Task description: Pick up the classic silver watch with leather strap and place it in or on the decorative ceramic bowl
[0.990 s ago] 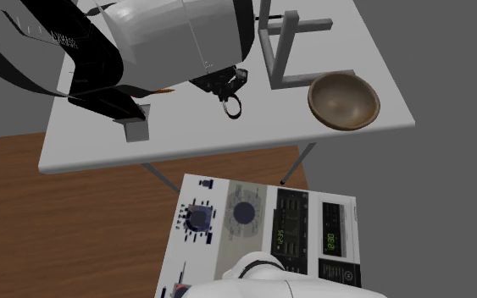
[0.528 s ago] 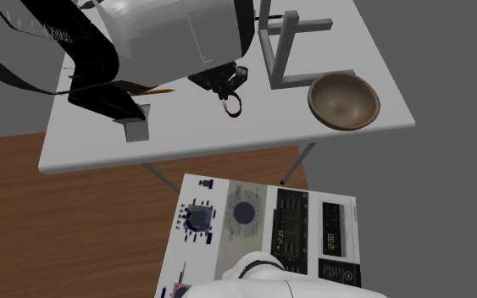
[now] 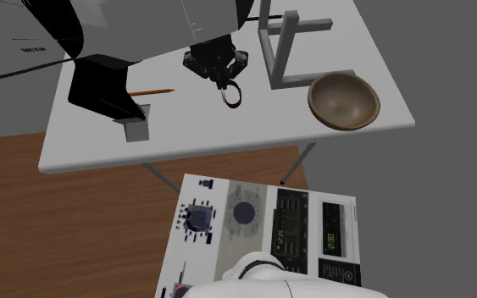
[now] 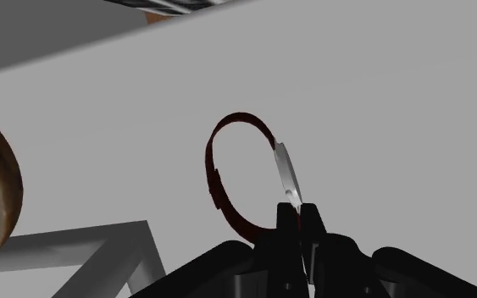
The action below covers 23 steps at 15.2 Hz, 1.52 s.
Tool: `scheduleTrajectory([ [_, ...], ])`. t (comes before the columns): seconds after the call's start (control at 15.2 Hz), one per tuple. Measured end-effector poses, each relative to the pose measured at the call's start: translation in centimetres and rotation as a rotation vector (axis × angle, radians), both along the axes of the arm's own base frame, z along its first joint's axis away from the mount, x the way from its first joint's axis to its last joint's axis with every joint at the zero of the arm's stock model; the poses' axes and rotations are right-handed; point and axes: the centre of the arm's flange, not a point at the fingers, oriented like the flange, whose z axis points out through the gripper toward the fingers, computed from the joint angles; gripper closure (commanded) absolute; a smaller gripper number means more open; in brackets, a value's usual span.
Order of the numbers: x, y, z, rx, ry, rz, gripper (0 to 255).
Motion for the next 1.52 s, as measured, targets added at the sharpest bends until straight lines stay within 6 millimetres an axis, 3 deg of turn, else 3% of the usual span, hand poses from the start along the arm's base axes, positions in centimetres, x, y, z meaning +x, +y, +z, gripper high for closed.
scheduleTrajectory([
  [0.92,0.0,-0.2,7.3,0.0,0.0,0.0,255],
  [1.06,0.3,-1.6,7.5,0.0,0.0,0.0,255],
  [1.52,1.6,-10.4,8.3,0.0,0.0,-0.001,255],
])
